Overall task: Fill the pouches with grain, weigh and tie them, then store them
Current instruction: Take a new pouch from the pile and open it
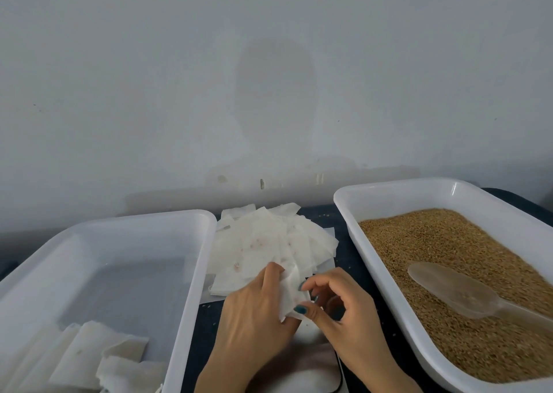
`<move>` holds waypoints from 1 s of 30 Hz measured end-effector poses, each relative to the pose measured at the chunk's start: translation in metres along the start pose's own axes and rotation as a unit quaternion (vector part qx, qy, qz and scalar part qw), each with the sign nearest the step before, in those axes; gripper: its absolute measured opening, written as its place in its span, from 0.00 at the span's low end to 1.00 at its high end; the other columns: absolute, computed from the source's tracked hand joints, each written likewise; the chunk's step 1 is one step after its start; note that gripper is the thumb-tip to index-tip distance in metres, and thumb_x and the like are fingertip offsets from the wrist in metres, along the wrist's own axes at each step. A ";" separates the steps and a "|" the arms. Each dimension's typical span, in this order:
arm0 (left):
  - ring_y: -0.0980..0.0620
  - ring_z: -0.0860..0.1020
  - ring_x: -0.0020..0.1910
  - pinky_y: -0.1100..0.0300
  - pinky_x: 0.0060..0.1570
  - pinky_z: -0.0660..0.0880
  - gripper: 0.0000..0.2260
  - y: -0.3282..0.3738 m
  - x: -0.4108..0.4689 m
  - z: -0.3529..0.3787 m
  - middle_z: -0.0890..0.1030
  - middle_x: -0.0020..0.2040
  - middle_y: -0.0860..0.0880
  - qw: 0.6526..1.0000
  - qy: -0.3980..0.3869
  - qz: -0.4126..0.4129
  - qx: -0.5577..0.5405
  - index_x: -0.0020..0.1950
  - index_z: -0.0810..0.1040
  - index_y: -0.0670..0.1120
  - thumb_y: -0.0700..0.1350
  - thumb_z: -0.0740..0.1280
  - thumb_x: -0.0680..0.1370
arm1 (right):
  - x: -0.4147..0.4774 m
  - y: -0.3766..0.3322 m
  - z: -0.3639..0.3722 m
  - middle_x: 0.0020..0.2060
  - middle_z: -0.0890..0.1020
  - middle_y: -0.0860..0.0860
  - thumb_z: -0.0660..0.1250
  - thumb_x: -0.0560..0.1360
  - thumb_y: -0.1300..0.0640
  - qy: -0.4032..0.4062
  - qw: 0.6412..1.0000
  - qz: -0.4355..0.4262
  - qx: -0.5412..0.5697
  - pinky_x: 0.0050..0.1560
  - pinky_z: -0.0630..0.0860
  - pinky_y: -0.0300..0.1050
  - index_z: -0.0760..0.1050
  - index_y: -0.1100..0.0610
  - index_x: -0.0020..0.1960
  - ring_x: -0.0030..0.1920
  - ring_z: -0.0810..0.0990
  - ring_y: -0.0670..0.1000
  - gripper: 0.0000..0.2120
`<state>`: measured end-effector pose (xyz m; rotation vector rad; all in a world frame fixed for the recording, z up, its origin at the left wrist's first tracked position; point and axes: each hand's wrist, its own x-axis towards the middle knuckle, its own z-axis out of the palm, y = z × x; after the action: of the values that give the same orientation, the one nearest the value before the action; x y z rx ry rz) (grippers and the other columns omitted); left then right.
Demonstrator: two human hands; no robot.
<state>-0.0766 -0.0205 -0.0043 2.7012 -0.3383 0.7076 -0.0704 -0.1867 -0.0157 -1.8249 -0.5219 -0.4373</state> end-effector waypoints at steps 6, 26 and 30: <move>0.57 0.75 0.32 0.68 0.31 0.71 0.26 0.000 -0.001 0.000 0.80 0.45 0.56 0.999 -0.026 -0.018 0.018 0.54 0.63 0.55 0.62 0.71 0.65 | -0.001 0.005 0.000 0.44 0.79 0.41 0.68 0.67 0.27 -0.006 0.999 0.026 -0.034 0.41 0.75 0.35 0.80 0.41 0.46 0.44 0.80 0.48 0.20; 0.54 0.77 0.31 0.60 0.26 0.77 0.28 0.003 -0.004 -0.005 0.77 0.44 0.53 0.998 0.004 0.019 0.056 0.54 0.66 0.50 0.59 0.75 0.64 | -0.003 -0.001 0.000 0.40 0.78 0.42 0.70 0.69 0.37 -0.030 0.998 0.054 -0.016 0.44 0.71 0.35 0.81 0.46 0.42 0.45 0.76 0.47 0.13; 0.54 0.77 0.33 0.60 0.28 0.76 0.25 0.004 -0.005 -0.005 0.76 0.44 0.53 0.998 -0.011 0.029 0.046 0.53 0.66 0.50 0.60 0.72 0.66 | -0.005 -0.006 0.002 0.40 0.79 0.42 0.71 0.73 0.45 -0.023 0.999 0.007 -0.036 0.47 0.71 0.31 0.79 0.49 0.41 0.47 0.76 0.46 0.08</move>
<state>-0.0843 -0.0215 -0.0017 2.7988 -0.4005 0.7269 -0.0775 -0.1838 -0.0139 -1.9101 -0.5307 -0.4100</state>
